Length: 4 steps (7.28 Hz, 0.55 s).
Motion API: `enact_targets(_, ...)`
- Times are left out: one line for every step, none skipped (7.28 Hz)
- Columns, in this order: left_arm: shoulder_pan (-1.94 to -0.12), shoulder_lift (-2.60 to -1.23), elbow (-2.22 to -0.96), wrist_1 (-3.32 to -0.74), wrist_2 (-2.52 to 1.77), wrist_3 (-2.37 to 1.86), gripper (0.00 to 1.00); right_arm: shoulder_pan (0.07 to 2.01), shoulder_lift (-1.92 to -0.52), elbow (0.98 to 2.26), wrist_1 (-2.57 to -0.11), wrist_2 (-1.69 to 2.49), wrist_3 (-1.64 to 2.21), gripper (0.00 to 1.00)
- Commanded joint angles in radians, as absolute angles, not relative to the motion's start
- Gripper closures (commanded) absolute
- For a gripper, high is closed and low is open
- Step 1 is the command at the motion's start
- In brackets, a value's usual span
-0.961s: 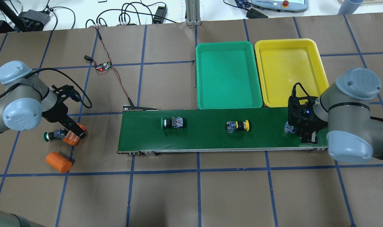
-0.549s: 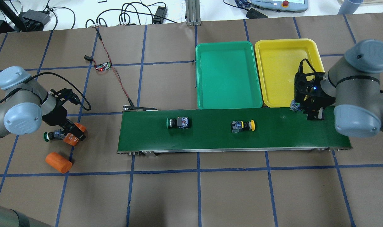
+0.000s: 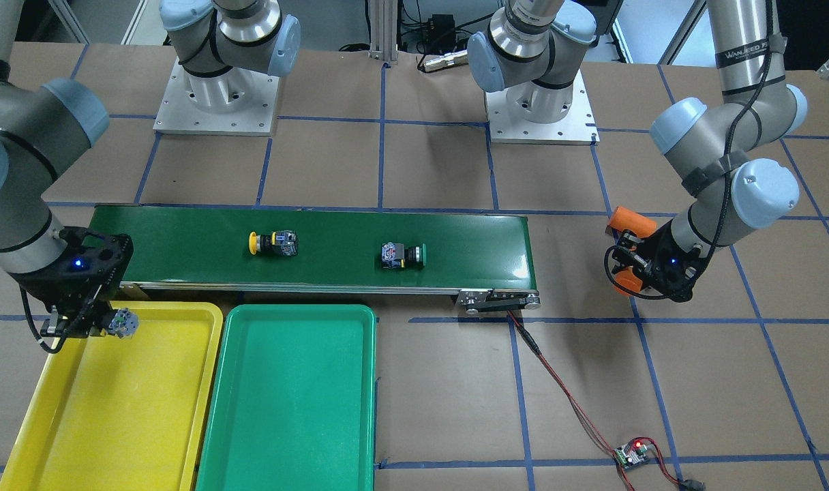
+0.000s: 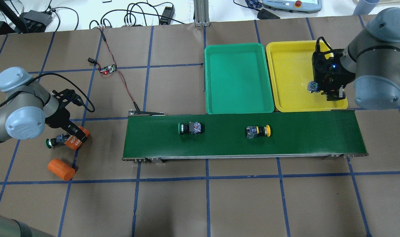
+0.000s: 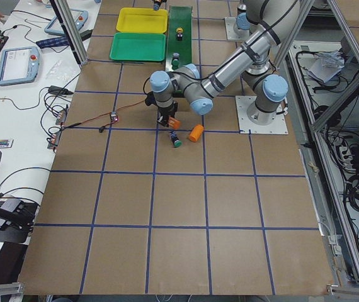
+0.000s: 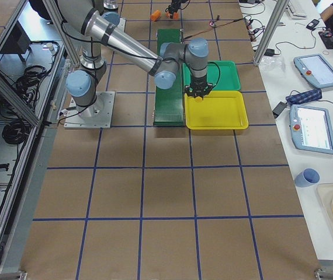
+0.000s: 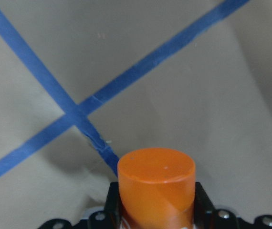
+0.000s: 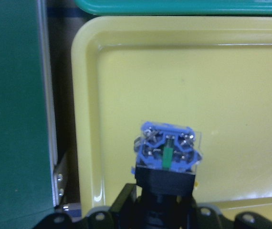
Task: Sort buttons by color to trays
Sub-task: 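Carry orange cylinder toward belt while right gripper drops button in yellow tray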
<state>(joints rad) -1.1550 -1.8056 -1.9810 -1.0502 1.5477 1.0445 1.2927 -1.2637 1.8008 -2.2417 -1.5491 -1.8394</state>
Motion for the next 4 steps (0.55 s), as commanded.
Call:
enact_targets(-1.315, -1.702, -1.916, -1.198, 1.545, 1.058, 1.0, 1.293, -1.133, 1.741, -2.297, -1.533, -1.862, 0.59)
enact_targets(-1.456, -1.691, -1.919, -1.187, 1.561, 1.089, 1.0, 1.293, -1.12, 1.741, -2.302, -1.522, -1.864, 0.01)
enact_targets(-1.576, -1.697, -1.922, -1.136, 1.592, 1.206, 1.0, 1.296, -1.132, 1.753, -2.293, -1.525, -1.855, 0.0)
enact_targets(-1.663, -1.709, -1.921, -1.093, 1.624, 1.236, 1.0, 1.298, -1.165, 1.773, -2.261, -1.523, -1.858, 0.0)
